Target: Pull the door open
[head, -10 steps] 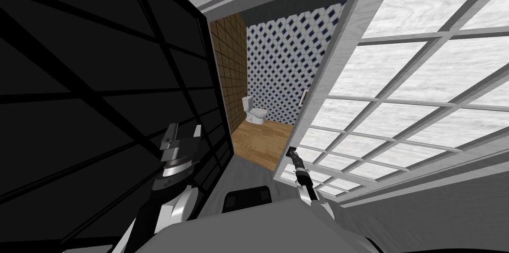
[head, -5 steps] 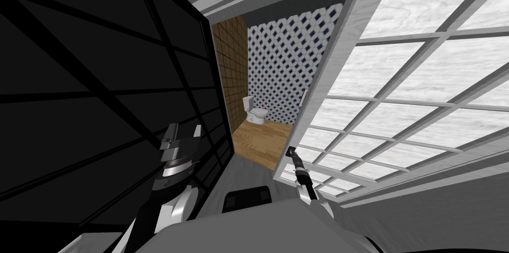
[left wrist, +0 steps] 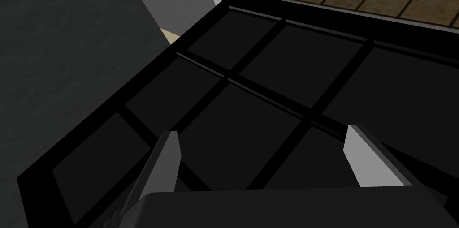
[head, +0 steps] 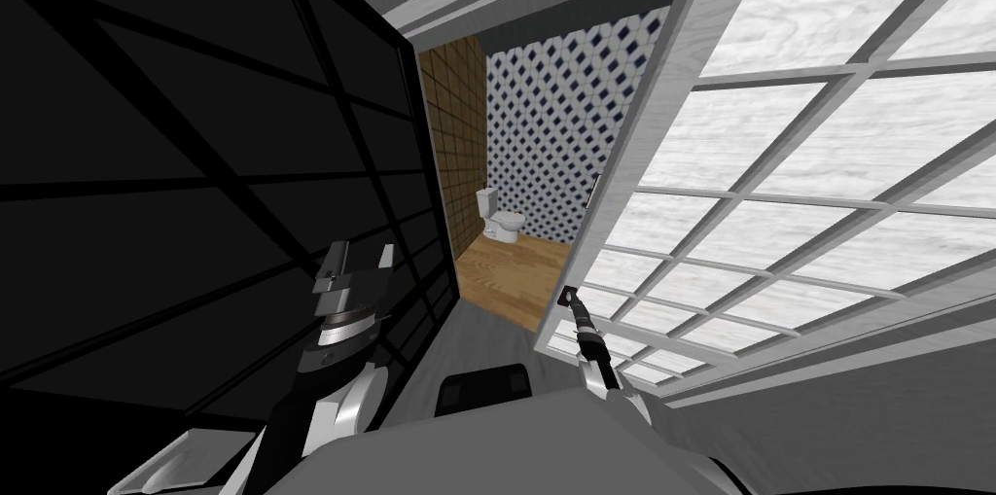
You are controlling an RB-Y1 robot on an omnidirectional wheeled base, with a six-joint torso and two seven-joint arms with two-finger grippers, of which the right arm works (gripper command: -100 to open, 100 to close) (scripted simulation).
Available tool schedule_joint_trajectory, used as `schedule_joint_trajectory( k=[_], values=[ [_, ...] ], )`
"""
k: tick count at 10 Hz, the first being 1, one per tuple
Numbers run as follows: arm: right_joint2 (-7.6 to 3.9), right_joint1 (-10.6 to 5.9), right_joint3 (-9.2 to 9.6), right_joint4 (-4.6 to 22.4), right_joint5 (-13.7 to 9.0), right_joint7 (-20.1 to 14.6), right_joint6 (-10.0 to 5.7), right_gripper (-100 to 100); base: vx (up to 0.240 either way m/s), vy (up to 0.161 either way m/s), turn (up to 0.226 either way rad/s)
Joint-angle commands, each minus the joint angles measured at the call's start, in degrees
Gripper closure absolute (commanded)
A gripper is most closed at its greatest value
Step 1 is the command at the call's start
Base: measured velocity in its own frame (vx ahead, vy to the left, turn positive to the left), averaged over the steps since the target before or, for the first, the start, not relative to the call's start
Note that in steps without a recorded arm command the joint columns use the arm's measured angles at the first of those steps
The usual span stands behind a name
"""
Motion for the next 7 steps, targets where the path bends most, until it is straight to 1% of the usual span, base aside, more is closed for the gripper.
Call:
schedule_joint_trajectory(
  k=[1,2,3,4,5,6,7],
  values=[
    [0.18,0.02,0.77,0.2,-0.8,-2.9,0.09,100,-0.040,-0.008,0.039],
    [0.18,0.02,0.77,0.2,-0.8,-3.5,0.09,100,-0.030,-0.009,0.020],
    [0.11,-0.04,1.24,0.2,-1.6,-5.6,0.12,100,-0.032,-0.012,0.026],
    [0.11,-0.04,1.24,0.2,-1.6,-5.9,0.12,100,-0.026,-0.011,0.023],
    [0.05,-0.10,1.71,0.2,-2.3,-8.1,0.14,100,-0.036,-0.010,0.033],
    [0.05,-0.10,1.71,0.2,-2.3,-8.2,0.14,100,-0.030,-0.012,0.028],
    [-0.02,-0.16,2.20,0.2,-3.1,-10.6,0.17,100,-0.035,-0.014,0.039]
  ],
)
